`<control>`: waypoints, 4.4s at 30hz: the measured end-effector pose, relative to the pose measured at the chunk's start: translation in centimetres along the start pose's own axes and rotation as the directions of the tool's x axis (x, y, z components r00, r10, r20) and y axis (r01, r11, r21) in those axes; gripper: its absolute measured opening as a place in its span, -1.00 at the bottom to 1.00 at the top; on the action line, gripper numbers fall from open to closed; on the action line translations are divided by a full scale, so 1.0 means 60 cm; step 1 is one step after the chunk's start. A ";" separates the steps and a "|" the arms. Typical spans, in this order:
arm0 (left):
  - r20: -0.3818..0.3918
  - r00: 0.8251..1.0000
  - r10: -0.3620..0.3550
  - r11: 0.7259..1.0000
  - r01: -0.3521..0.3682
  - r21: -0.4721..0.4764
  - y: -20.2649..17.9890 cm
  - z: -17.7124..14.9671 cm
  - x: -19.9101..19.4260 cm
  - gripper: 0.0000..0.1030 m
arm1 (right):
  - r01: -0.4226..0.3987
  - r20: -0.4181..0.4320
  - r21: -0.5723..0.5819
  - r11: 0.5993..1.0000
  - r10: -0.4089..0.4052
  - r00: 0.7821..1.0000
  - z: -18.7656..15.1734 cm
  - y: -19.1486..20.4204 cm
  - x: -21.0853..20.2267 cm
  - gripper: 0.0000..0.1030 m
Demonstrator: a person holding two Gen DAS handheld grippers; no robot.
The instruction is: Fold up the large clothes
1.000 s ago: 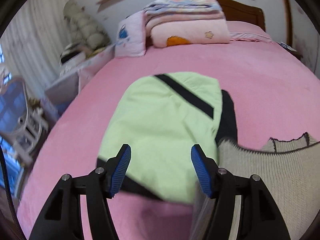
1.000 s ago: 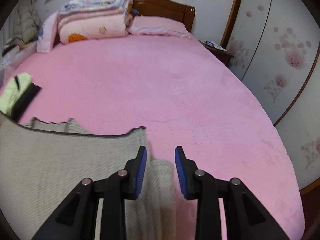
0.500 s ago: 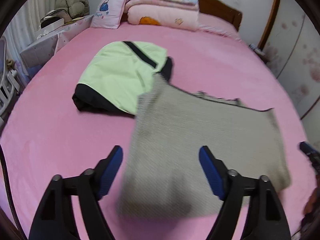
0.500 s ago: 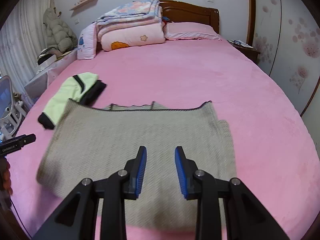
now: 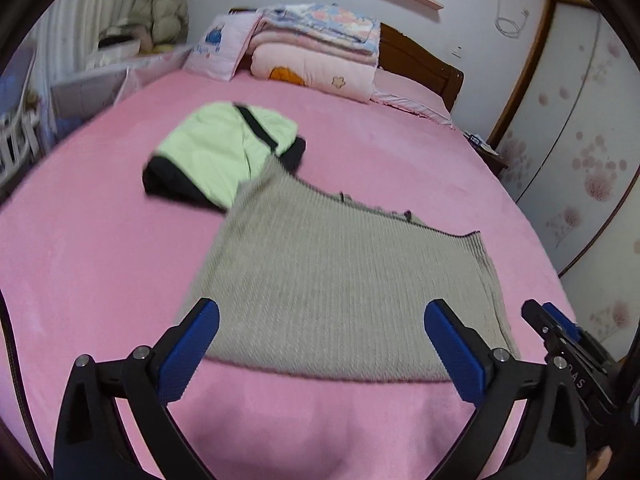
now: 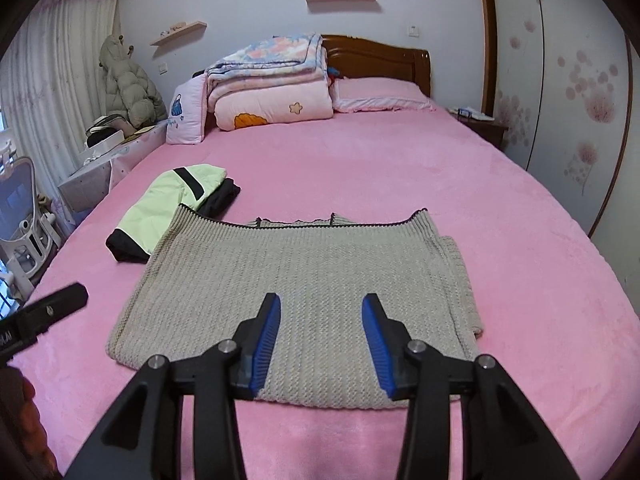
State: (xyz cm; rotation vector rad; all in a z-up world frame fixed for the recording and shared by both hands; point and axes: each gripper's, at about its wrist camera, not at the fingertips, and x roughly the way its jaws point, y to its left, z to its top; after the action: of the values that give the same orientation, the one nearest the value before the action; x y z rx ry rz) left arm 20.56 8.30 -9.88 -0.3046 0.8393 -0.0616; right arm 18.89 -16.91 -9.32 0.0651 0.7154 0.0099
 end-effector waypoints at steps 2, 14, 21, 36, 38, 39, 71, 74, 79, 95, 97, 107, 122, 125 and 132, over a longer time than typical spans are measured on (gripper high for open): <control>-0.037 0.999 -0.025 0.998 0.023 -0.059 0.024 -0.022 0.023 0.98 | -0.005 0.001 0.003 1.000 0.005 1.000 -0.016 0.006 0.012 -0.18; -0.144 0.970 -0.197 0.898 0.120 -0.423 0.168 -0.117 0.169 0.98 | -0.032 -0.107 -0.058 0.998 0.026 0.994 -0.096 0.048 0.113 -0.24; -0.088 0.972 -0.220 0.885 0.161 -0.438 0.177 -0.125 0.218 0.98 | -0.055 -0.136 -0.072 0.996 0.045 0.990 -0.114 0.065 0.145 -0.32; 0.061 0.981 -0.186 0.892 0.195 -0.407 0.164 -0.040 0.270 -0.69 | -0.017 -0.126 -0.062 0.998 0.009 0.992 -0.099 0.050 0.181 -0.38; 0.075 0.985 -0.153 0.922 0.169 -0.347 0.145 -0.035 0.260 -0.74 | -0.010 -0.118 -0.058 0.998 0.003 0.993 -0.090 0.049 0.189 -0.39; 0.093 0.987 -0.131 0.941 0.153 -0.301 0.131 -0.032 0.249 -0.76 | -0.008 -0.118 -0.057 0.998 0.002 0.993 -0.086 0.048 0.195 -0.42; -0.108 0.970 -0.216 0.792 0.239 0.561 -0.499 -0.114 0.326 -0.76 | 0.099 -0.240 0.286 0.953 -0.029 0.970 -0.159 -0.308 0.099 -0.76; -0.126 0.984 -0.123 0.760 0.175 0.626 -0.512 -0.157 0.358 -0.66 | 0.118 -0.258 0.282 0.952 -0.043 0.965 -0.166 -0.314 0.095 -0.76; -0.197 0.961 -0.196 0.752 0.276 0.599 -0.509 -0.142 0.326 0.17 | 0.099 -0.262 0.317 0.943 -0.013 0.965 -0.162 -0.334 0.084 -0.76; -0.144 0.976 -0.162 0.951 0.193 0.241 -0.290 -0.018 0.234 0.72 | -0.131 -0.132 0.492 0.861 0.222 0.966 -0.097 -0.383 0.036 -0.01; -0.183 0.974 -0.137 0.966 0.172 0.194 -0.266 -0.017 0.267 0.72 | -0.146 -0.145 0.483 0.863 0.244 0.959 -0.083 -0.376 0.061 -0.01; -0.331 0.917 -0.224 0.969 0.245 0.021 -0.214 -0.052 0.339 0.57 | -0.070 -0.293 0.375 0.924 0.190 0.937 -0.091 -0.348 0.136 -0.74; -0.320 0.941 -0.110 0.957 0.188 0.222 -0.237 -0.082 0.346 0.41 | 0.047 -0.328 0.211 0.976 0.026 0.944 -0.144 -0.316 0.125 -0.45; -0.306 0.949 -0.069 0.952 0.154 0.263 -0.247 -0.077 0.315 0.71 | 0.103 -0.331 0.156 0.982 -0.046 0.943 -0.132 -0.311 0.098 -0.13; -0.229 0.972 -0.048 0.948 0.116 0.297 -0.262 -0.067 0.211 0.97 | 0.090 -0.309 0.188 0.978 -0.028 0.951 -0.112 -0.305 0.037 -0.13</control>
State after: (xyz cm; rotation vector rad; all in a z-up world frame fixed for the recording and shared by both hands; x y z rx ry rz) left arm 27.09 -9.86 -17.01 -0.0368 1.0203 -0.3070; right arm 15.90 -34.75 -16.97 0.2390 1.0266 -0.1127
